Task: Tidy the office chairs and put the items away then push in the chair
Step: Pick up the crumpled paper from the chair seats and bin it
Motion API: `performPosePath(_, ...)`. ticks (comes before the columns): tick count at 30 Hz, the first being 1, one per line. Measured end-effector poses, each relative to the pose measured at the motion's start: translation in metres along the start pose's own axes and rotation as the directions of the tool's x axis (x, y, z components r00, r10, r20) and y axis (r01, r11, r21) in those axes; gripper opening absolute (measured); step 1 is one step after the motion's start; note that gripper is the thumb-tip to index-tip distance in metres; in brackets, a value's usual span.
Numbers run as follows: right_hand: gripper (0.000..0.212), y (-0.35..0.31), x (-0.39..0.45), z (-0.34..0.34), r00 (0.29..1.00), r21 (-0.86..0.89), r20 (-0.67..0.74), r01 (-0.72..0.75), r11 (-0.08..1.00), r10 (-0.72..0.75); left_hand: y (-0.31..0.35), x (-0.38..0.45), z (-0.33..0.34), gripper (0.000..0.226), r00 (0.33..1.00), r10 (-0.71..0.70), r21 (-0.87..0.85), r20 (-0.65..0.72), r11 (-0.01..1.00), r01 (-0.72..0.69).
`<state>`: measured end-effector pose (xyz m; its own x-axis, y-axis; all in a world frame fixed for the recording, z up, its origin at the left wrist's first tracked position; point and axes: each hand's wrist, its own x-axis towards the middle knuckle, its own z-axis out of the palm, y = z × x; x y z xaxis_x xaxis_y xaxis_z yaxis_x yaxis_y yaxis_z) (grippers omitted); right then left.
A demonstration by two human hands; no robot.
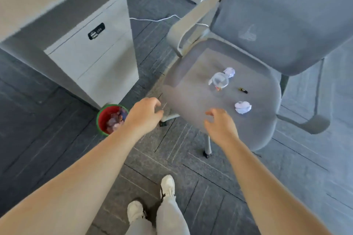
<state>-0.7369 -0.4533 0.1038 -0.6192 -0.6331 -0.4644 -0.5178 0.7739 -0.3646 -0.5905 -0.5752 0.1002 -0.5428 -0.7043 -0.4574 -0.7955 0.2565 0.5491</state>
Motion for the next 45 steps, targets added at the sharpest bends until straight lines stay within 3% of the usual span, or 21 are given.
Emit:
performPosePath(5,0.039,0.067,0.0,-0.026,0.987,0.01,-0.052,-0.153,0.988,0.153,0.059,0.016,0.03,0.037,0.984,0.135,0.144,0.114,0.978,-0.151)
performPosePath(9,0.042,0.113,0.027,-0.034,0.975,0.005,-0.05,-0.217,0.976,0.217,0.098,0.049,0.06,0.039,0.971,0.162,0.221,0.175,0.955,-0.199)
performPosePath(18,0.061,0.186,0.153,-0.031,0.983,0.02,0.038,-0.183,0.983,0.182,0.165,0.16,0.129,0.046,0.971,0.068,0.331,0.231,0.932,-0.144)
performPosePath(24,0.057,0.209,0.207,-0.017,0.975,0.0,0.153,-0.165,0.986,0.163,0.191,0.218,0.154,0.042,0.979,0.042,0.356,0.198,0.928,-0.112)
performPosePath(27,0.048,0.217,0.219,-0.011,0.968,0.072,0.167,-0.203,0.976,0.189,0.203,0.242,0.16,0.033,0.987,0.082,0.3,0.137,0.946,-0.12)
performPosePath(33,0.043,0.212,0.248,-0.033,0.963,0.327,-0.018,-0.25,0.911,0.27,0.225,0.293,0.174,0.048,0.982,0.103,0.347,0.16,0.925,-0.153)
performPosePath(38,0.042,0.211,0.275,-0.047,0.947,0.381,-0.114,-0.237,0.894,0.3,0.237,0.34,0.195,0.067,0.957,0.084,0.39,0.279,0.9,-0.193)
performPosePath(45,0.045,0.211,0.287,-0.059,0.923,0.381,-0.122,-0.296,0.876,0.365,0.236,0.363,0.205,0.036,0.924,0.128,0.416,0.36,0.865,-0.282)
